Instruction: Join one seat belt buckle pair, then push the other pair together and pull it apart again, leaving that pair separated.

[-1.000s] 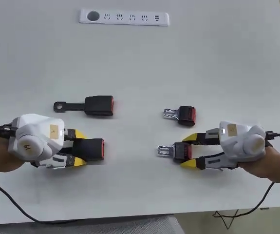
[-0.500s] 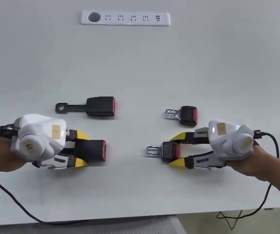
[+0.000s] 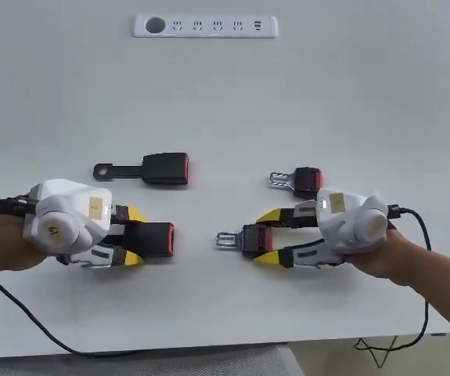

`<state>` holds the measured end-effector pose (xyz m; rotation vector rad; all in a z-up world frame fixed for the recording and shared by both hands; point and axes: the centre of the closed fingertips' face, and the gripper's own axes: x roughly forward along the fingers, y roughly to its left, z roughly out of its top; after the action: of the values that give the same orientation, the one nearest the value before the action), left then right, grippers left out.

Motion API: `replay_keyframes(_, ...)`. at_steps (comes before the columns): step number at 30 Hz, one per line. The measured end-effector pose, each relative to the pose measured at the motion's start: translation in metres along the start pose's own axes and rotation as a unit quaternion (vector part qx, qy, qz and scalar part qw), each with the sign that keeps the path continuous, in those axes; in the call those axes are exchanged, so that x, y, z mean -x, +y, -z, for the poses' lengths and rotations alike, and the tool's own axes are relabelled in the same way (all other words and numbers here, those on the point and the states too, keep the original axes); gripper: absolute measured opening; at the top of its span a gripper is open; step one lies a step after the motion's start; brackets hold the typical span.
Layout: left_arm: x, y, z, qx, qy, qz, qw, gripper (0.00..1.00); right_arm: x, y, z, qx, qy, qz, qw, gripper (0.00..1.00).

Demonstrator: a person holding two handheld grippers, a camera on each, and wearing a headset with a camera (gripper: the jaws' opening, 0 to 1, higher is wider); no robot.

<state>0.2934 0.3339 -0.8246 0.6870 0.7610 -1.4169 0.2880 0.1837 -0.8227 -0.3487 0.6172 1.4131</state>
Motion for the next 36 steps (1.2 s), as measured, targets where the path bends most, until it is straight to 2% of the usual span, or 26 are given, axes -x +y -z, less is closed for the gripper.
replay_keyframes(16, 0.001, -0.002, -0.001, -0.002, 0.007, 0.003, 1.0, 0.34, -0.036, 0.006, -0.027, -0.001, -0.025, -0.013, 0.9996, 0.34)
replay_keyframes(26, 0.002, -0.002, -0.001, -0.006, 0.012, 0.002, 0.9999, 0.34, -0.054, 0.01, -0.039, 0.005, -0.022, -0.01, 0.9997, 0.34)
replay_keyframes(36, 0.001, 0.0, 0.001, -0.009, 0.021, -0.001, 0.9997, 0.34, -0.062, 0.01, -0.046, 0.0, -0.019, -0.005, 0.9998, 0.34)
